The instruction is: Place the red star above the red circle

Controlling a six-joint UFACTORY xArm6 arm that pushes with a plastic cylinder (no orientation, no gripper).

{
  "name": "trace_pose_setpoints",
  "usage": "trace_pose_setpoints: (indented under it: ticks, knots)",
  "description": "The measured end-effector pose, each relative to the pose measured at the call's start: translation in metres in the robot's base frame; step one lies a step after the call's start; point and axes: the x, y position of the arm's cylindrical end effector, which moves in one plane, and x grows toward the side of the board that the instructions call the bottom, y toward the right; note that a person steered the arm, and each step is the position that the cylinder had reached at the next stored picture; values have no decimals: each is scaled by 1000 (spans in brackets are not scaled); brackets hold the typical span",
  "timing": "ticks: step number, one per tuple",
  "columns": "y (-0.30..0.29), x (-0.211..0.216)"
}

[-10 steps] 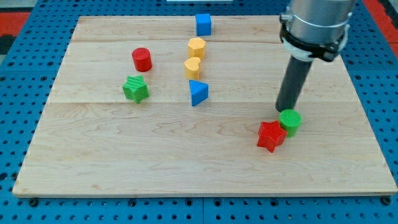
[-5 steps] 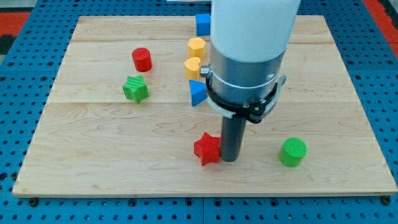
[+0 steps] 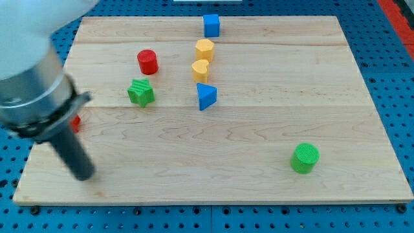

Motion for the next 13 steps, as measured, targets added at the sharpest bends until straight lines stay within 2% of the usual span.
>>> trace_pose_setpoints:
  ticks: [1,2,3,4,7,9,11,13]
  knots:
    - [-64,-54]
    - [-77,-109]
    - [-64,-89]
    - [-42,-41]
    - [-25,-217]
    - [-6,-158]
    - [5,-259]
    - [7,-293]
